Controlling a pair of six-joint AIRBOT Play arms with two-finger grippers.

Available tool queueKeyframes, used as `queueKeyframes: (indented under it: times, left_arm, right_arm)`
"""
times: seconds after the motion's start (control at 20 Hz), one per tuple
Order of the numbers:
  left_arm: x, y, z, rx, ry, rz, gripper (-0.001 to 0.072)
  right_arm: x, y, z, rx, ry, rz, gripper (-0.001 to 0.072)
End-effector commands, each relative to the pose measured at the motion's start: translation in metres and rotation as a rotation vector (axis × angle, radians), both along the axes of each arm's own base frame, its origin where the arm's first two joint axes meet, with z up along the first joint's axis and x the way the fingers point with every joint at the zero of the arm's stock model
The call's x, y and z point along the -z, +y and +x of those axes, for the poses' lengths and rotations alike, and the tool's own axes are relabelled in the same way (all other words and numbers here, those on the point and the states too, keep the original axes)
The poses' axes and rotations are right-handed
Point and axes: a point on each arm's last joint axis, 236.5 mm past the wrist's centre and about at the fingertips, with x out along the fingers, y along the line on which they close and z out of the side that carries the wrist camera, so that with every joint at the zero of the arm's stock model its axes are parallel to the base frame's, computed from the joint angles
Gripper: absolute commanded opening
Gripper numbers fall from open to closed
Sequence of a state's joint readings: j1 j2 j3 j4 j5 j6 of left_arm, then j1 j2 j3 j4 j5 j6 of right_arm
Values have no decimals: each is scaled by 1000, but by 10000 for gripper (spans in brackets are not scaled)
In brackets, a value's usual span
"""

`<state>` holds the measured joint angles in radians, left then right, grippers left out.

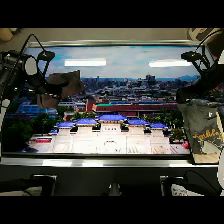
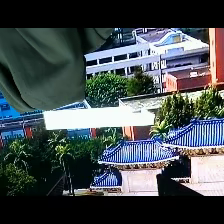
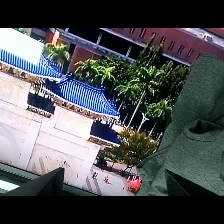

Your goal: Fold the shirts.

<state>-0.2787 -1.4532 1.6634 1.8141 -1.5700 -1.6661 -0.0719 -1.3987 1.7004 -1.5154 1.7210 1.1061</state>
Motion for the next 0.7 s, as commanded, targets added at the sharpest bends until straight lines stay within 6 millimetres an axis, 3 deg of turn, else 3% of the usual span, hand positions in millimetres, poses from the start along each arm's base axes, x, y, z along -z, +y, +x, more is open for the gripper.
queueKeyframes:
  times: [0.0, 0.45, 0.6, 0.65]
  left_arm:
    - [0, 0, 0, -1, 1, 1, 684]
    - [0, 0, 0, -1, 1, 1, 685]
    - [0, 0, 0, -1, -1, 0, 685]
    - [-2, -4, 13, 10, -55, -13, 685]
  right_arm:
    - [0, 0, 0, -1, 0, 0, 698]
    - [0, 0, 0, -1, 0, 0, 698]
    - [-9, -2, 39, 9, -170, -9, 698]
    - [-14, -3, 52, 12, -227, -12, 698]
